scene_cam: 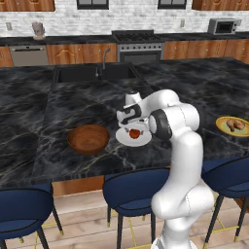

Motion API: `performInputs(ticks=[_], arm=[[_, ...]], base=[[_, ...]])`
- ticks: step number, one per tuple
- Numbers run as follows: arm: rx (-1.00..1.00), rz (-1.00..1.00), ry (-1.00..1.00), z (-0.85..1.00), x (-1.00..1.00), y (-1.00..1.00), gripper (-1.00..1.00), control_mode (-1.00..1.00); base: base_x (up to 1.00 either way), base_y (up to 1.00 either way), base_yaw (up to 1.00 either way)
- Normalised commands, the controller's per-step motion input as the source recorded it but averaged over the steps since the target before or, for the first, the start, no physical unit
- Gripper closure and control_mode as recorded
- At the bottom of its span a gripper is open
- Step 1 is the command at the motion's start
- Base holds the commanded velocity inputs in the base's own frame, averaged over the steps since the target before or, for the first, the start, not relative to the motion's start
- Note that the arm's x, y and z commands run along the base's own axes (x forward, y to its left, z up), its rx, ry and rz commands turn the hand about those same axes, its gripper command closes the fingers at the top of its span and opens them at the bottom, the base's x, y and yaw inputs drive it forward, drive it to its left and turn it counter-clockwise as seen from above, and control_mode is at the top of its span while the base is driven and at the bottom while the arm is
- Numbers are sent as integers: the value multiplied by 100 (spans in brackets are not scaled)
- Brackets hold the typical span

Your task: Pick the chicken drumstick and tomato from their plates and place them in the bowl. Then put the bowl in the fridge.

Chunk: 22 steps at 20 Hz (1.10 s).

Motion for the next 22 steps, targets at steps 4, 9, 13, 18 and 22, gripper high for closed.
performInputs(ticks=[4, 9, 13, 18, 22], arm=[[0, -2, 1, -21, 15, 0, -100, -100], [0, -3, 9, -33, 1, 0, -100, -100], [0, 0, 0, -29, 3, 0, 100, -100], [0, 0, -2, -20, -4, -1, 100, -100], [2, 2, -19, 34, -38, 3, 100, -100]], base=[[0, 0, 0], [0, 0, 0], [0, 0, 0], [0, 0, 0], [0, 0, 0]])
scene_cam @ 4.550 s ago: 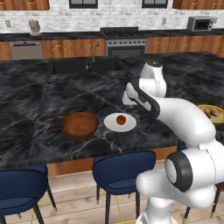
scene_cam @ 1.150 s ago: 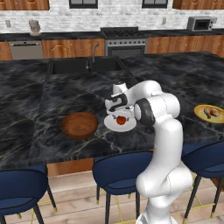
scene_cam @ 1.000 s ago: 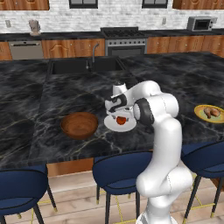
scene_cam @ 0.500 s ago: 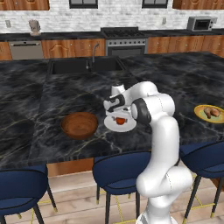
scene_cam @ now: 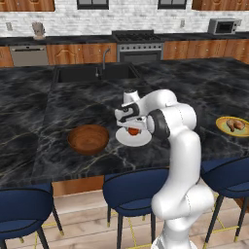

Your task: Pick the chicken drumstick and tomato from their plates and place them in the bowl. Then put the bowl in the fridge.

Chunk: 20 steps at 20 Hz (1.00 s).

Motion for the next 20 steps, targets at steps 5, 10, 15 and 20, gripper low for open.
performInputs(ticks=[5, 10, 15, 20], arm=[[2, 11, -15, 42, -42, 17, 100, -100], [1, 17, -16, 10, -28, 49, 100, -100], [7, 29, -20, 4, 2, 52, 100, -100], [1, 23, -3, 18, 19, 65, 100, -100]], base=[[0, 0, 0], [0, 0, 0], [0, 0, 0], [0, 0, 0]])
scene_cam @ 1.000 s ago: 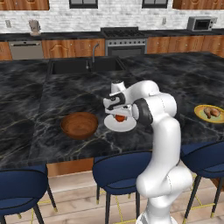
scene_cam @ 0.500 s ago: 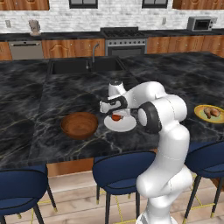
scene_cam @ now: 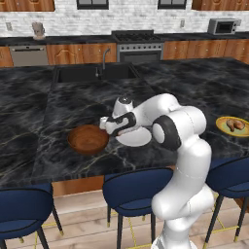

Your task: Pick the chicken drumstick and tomato from their plates and place them in the bowl. Then put the bowl in the fridge.

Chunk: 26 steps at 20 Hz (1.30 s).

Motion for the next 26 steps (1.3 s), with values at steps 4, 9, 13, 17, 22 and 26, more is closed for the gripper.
performInputs(ticks=[4, 9, 13, 17, 22, 26], arm=[[0, 13, 0, 33, 32, 56, 100, -100], [-1, 3, 0, 36, 36, 56, 100, -100], [-13, 0, 0, 21, 10, 18, 100, -100], [-9, 0, -4, 11, -5, -5, 100, -100], [-6, 3, -6, -11, -4, 40, 100, -100], [3, 0, -7, -32, 8, 57, 100, -100]], base=[[0, 0, 0], [0, 0, 0], [0, 0, 0], [0, 0, 0], [0, 0, 0], [0, 0, 0]])
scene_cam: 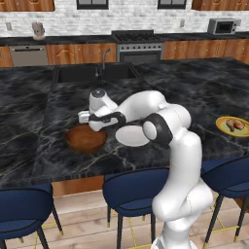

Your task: Pick the chicken drumstick and tomato from their plates and place them in the bowl. Then put the bowl in the fridge.

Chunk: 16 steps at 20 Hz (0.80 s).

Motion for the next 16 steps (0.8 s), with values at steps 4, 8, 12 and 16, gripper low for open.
performInputs(ticks=[4, 8, 12, 16], arm=[[6, 0, -2, -29, 13, 36, 100, -100], [4, 0, 4, -17, -1, 31, 100, -100], [5, 0, 6, -12, -13, 29, 100, -100], [6, 0, 1, -1, -21, 23, 100, -100]], base=[[0, 0, 0], [0, 0, 0], [0, 0, 0], [0, 0, 0]])
